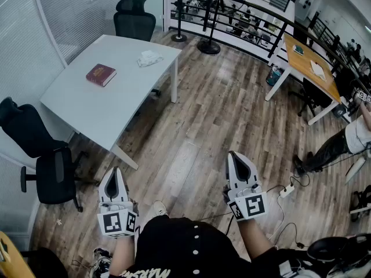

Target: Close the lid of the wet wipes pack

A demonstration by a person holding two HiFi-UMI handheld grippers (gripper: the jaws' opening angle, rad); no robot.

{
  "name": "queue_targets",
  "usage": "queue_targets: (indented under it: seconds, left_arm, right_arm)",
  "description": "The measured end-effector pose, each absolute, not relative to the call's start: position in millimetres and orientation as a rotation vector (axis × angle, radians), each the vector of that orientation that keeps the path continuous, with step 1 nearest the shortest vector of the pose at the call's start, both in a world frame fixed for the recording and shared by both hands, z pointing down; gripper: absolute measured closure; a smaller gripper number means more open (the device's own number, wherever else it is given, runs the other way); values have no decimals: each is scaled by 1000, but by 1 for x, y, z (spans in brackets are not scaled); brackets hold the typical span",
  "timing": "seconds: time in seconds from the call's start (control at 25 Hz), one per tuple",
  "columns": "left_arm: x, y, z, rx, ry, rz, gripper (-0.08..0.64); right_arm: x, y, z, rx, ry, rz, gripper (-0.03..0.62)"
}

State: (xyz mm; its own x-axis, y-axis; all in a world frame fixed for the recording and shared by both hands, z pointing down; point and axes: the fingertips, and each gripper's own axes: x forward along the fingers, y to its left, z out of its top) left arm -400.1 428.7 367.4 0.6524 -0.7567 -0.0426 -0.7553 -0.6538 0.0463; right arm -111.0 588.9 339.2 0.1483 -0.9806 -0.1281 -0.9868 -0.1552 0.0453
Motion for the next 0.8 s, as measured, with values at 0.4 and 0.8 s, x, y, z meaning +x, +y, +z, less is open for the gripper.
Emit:
queue_targets:
  seconds: [0.4, 0.8]
  left_arm:
    - [-398, 426, 367, 2835, -1291, -88, 551]
    - [-400, 405, 370, 2843, -1274, -89, 551]
  right_arm:
    - [-114, 586, 340, -2266, 2022, 154, 563]
    - [-116, 565, 340, -2297, 1976, 147, 351]
